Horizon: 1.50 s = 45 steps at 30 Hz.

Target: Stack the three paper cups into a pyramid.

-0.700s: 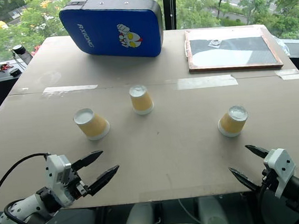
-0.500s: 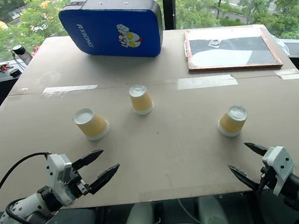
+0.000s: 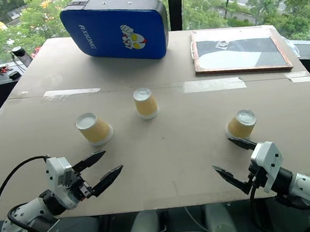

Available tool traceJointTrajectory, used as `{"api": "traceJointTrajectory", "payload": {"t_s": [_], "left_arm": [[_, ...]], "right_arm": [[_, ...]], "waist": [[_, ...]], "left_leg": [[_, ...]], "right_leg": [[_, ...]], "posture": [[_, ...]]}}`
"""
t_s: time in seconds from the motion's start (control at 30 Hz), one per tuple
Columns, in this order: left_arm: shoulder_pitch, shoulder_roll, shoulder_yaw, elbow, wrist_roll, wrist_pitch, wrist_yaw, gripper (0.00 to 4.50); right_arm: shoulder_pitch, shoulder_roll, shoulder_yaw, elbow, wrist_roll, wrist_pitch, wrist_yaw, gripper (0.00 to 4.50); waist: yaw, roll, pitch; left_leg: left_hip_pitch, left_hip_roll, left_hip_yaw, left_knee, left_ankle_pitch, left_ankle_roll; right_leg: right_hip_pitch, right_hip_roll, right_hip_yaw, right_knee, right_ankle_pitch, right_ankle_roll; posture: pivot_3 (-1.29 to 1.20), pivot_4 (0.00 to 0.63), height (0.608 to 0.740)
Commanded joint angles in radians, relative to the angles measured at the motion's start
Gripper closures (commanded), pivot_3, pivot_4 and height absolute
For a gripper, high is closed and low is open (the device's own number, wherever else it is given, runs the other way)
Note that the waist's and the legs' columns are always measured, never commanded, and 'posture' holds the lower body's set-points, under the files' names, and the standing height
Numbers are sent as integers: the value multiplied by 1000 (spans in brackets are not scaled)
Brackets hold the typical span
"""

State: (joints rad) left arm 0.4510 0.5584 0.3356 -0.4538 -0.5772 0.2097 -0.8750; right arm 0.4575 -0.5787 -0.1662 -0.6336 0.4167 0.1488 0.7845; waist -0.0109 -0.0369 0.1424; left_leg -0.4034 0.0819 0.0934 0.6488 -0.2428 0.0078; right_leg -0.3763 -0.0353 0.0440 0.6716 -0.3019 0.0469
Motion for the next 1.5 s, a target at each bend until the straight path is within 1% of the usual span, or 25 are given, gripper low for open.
{"api": "traceJointTrajectory", "payload": {"t_s": [0.03,0.23,0.33,0.4,0.5,0.63,0.73,0.83,0.93,1.1,1.13,1.17,1.2,1.23,1.3,1.37,1.4,1.43,1.47,1.5], "left_arm": [[1,0,13,-10,-3,-32,-14,24],[-12,5,24,-3,-22,-35,-36,24],[-8,26,27,-18,-55,-22,-84,24],[-4,61,20,-49,-83,-3,-134,24],[1,104,16,-92,-140,22,-197,24],[-22,130,18,-123,-184,43,-222,24],[-46,141,16,-165,-227,71,-217,24],[-56,140,23,-190,-269,96,-206,24],[-51,138,30,-205,-280,101,-204,24],[-51,132,18,-221,-251,88,-194,24],[-50,130,14,-224,-241,85,-189,0],[-48,132,8,-227,-227,82,-187,0],[-47,134,4,-230,-222,82,-188,0],[-48,131,5,-230,-218,80,-183,0],[-65,119,15,-224,-225,86,-153,0],[-89,103,15,-210,-176,52,-125,0],[-93,95,13,-206,-176,50,-118,0],[-97,85,11,-202,-181,47,-116,0],[-105,69,7,-196,-232,56,-129,0],[-111,60,2,-187,-246,44,-152,0]], "right_arm": [[-5,12,-17,0,-19,-38,-20,0],[-19,36,-24,-12,-11,-45,-52,0],[-50,70,-73,0,-12,-41,-124,0],[-103,81,-135,8,5,-5,-193,0],[-178,62,-172,47,-26,28,-244,0],[-218,33,-162,89,-40,83,-249,0],[-230,43,-138,110,-24,124,-252,0],[-253,67,-129,131,-25,165,-289,0],[-276,76,-109,160,-39,191,-303,0],[-321,91,-90,184,-24,232,-311,0],[-326,92,-85,186,-25,235,-308,517],[-332,93,-80,187,-24,239,-307,770],[-338,94,-77,185,-24,242,-306,1321],[-342,94,-74,181,-22,244,-304,1745],[-349,93,-73,168,-12,252,-300,2390],[-356,86,-67,154,-5,254,-288,2434],[-364,81,-60,145,2,259,-278,2434],[-373,77,-52,135,8,266,-268,2434],[-384,72,-43,127,12,274,-261,2434],[-401,59,-21,118,4,280,-252,2434]], "waist": [[1,0,0],[-1,0,0],[-2,0,0],[-2,0,0],[-2,0,0],[0,1,1],[-1,1,1],[-3,1,1],[-3,2,1],[-3,2,1],[-3,2,1],[-3,2,1],[-3,2,1],[-3,2,1],[-2,2,1],[-2,2,1],[-2,2,1],[-2,2,1],[-4,2,1],[-6,2,1]], "left_leg": [[0,0,0,0,0,0],[0,0,0,0,0,0],[0,0,0,0,0,0],[0,0,1,0,0,0],[0,0,1,0,0,0],[0,0,1,0,0,0],[0,0,1,-1,0,0],[0,0,1,-1,0,0],[0,0,2,-1,0,0],[0,0,2,-1,0,0],[0,0,2,-1,0,0],[0,0,2,-1,0,0],[0,0,2,-1,0,0],[0,0,2,-1,0,0],[0,0,2,-1,0,0],[0,0,2,-1,0,0],[0,0,2,-1,0,0],[0,0,2,-1,0,0],[0,0,2,-1,0,0],[0,0,3,-1,0,0]], "right_leg": [[0,0,0,0,0,0],[0,0,0,0,0,0],[0,0,0,0,0,0],[0,0,0,0,0,0],[0,0,1,0,0,0],[0,0,0,0,0,0],[0,0,0,0,0,0],[0,0,1,0,0,0],[0,0,2,0,0,1],[0,1,2,0,0,0],[0,1,2,0,0,0],[0,1,2,0,0,0],[0,0,2,0,0,1],[0,1,2,0,0,1],[0,1,2,0,0,0],[0,1,2,0,0,1],[0,1,2,0,0,1],[0,1,2,0,1,1],[0,1,2,0,2,3],[0,1,2,0,2,4]], "posture": [[0,150,740],[0,150,740],[0,150,740],[0,150,740],[0,150,740],[0,150,740],[0,150,740],[0,150,740],[0,150,740],[0,150,740],[0,150,740],[0,150,740],[0,150,740],[0,150,740],[0,150,740],[0,150,740],[0,150,740],[0,150,740],[0,150,740],[0,150,740]]}}
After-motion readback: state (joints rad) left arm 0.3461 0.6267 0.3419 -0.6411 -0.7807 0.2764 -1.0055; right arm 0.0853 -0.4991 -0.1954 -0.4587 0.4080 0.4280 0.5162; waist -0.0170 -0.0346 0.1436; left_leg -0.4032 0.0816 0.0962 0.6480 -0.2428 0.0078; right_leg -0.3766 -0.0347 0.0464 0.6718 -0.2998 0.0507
